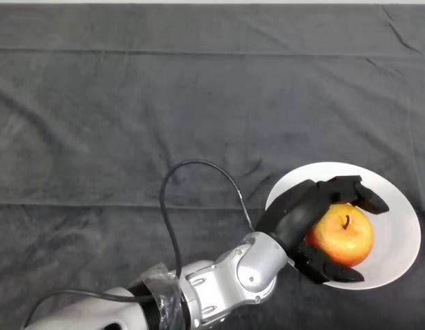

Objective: Move the apple to the plate

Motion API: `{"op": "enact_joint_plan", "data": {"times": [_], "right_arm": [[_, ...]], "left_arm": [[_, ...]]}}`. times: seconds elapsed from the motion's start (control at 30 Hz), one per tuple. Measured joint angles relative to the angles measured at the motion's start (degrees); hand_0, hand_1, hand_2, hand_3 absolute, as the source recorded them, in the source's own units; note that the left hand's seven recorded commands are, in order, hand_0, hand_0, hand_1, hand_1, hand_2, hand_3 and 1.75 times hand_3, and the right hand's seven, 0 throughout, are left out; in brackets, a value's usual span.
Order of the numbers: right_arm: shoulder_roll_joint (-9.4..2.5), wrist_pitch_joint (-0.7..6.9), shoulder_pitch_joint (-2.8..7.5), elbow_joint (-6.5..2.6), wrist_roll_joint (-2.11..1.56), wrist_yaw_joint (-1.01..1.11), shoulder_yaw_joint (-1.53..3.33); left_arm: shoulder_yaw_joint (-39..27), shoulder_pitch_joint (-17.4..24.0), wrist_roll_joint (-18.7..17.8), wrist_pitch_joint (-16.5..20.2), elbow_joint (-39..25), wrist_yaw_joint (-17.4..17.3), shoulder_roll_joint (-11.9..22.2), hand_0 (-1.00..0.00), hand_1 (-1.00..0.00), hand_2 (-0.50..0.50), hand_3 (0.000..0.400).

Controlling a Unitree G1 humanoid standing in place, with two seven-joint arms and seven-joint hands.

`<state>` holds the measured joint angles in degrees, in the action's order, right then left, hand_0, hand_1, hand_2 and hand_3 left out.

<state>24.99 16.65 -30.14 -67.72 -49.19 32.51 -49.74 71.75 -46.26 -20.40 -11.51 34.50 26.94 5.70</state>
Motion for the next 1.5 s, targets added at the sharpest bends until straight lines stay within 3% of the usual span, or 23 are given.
{"op": "enact_joint_plan", "data": {"times": [0.23, 0.4, 0.73, 0.93, 1.13, 1.5], "right_arm": [[0.00, 0.00, 0.00, 0.00, 0.00, 0.01, 0.00], [0.00, 0.00, 0.00, 0.00, 0.00, 0.05, 0.01], [0.00, 0.00, -0.01, 0.00, 0.00, 0.17, -0.01], [0.00, 0.00, -0.01, 0.00, 0.01, 0.16, 0.02], [0.00, 0.00, 0.00, 0.00, 0.01, 0.15, 0.03], [0.00, -0.01, 0.00, 0.00, 0.01, 0.14, 0.00]], "left_arm": [[-0.01, -0.33, -1.05, -0.07, 0.00, 0.20, 0.07, 0.00, 0.00, 0.00, 0.000], [-0.86, -0.53, -1.03, -0.09, -0.67, -0.15, 2.83, 0.00, 0.00, 0.00, 0.000], [-11.22, -0.49, -0.55, -0.94, -12.22, -0.60, 16.00, 0.00, 0.00, 0.00, 0.000], [-18.75, 0.95, -0.32, -2.05, -18.39, 1.14, 21.79, 0.00, 0.00, 0.00, 0.000], [-27.32, 7.31, 0.41, -4.35, -23.45, 2.71, 27.56, 0.00, 0.00, 0.00, 0.000], [-44.21, 21.69, -0.86, -10.11, -24.57, 4.50, 37.17, 0.00, 0.00, 0.00, 0.000]]}}
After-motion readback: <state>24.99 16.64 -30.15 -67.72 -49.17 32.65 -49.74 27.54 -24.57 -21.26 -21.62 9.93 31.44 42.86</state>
